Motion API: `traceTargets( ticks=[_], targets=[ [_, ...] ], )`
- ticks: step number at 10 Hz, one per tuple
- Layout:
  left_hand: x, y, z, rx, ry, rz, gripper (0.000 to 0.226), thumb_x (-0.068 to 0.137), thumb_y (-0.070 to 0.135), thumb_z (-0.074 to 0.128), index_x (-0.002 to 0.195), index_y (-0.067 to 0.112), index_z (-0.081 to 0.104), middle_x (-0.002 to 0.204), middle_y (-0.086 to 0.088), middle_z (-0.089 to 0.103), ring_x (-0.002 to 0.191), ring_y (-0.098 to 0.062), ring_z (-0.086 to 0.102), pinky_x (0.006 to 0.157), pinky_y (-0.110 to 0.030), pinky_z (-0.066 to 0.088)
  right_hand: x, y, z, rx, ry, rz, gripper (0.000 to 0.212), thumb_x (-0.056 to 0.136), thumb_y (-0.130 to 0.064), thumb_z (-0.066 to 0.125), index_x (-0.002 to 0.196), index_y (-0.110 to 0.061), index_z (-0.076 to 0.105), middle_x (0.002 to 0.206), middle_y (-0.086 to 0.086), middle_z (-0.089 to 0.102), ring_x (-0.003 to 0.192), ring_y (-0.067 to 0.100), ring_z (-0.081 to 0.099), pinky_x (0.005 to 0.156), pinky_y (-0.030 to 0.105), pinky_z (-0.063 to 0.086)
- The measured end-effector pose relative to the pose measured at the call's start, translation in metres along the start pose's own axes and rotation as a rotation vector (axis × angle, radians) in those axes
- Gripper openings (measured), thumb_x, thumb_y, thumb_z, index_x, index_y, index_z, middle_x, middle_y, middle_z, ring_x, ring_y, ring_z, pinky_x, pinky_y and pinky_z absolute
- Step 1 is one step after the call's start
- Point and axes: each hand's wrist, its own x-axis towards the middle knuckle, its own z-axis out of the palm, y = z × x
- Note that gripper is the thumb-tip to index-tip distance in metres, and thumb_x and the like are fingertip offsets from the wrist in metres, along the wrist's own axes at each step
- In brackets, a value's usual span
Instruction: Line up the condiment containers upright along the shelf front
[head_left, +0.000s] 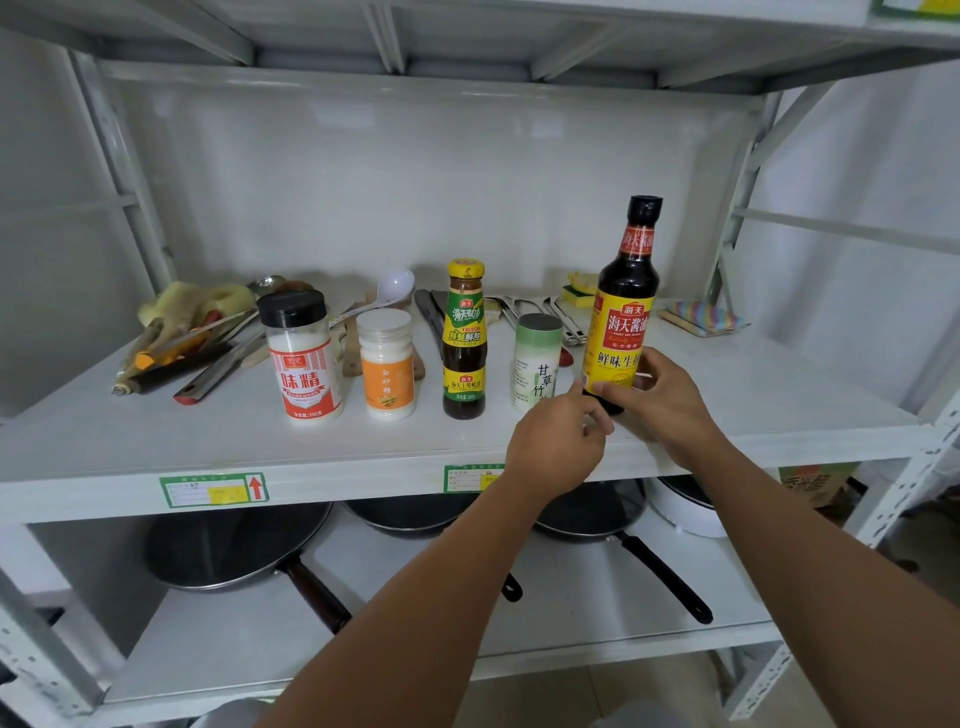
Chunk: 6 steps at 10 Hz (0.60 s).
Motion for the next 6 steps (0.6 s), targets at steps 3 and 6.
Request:
traceTargets(
  ticks=[3, 6],
  targets=[
    [-0.003, -0.003, 0.000, -0.016, 0.012, 0.011, 0.019, 0.094, 0.009, 0.061, 0.099, 0.022, 0.075, 0.143, -0.006, 0.065, 0.098, -0.022, 0.072, 0.091, -0.039, 0.058, 0.000, -0.002, 0.002, -0.006, 0.010, 0.022, 0.066, 0.079, -0.036, 0.088, 0.137, -0.025, 0.059, 0.129, -0.004, 0.070, 0.120, 0.019, 0.065, 0.102, 0.041, 0.054],
    [-0.035, 0.002, -0.022, -0.259, 0.087, -0.043, 0.018, 0.098, 0.005, 0.056, 0.094, 0.012, 0.072, 0.089, -0.003, 0.074, 0.070, -0.019, 0.072, 0.064, -0.027, 0.057, -0.045, -0.015, -0.006, -0.072, 0.020, 0.070, 0.088, 0.082, -0.032, 0.087, 0.155, -0.024, 0.038, 0.156, 0.000, 0.049, 0.140, 0.022, 0.051, 0.115, 0.045, 0.044]
  ],
)
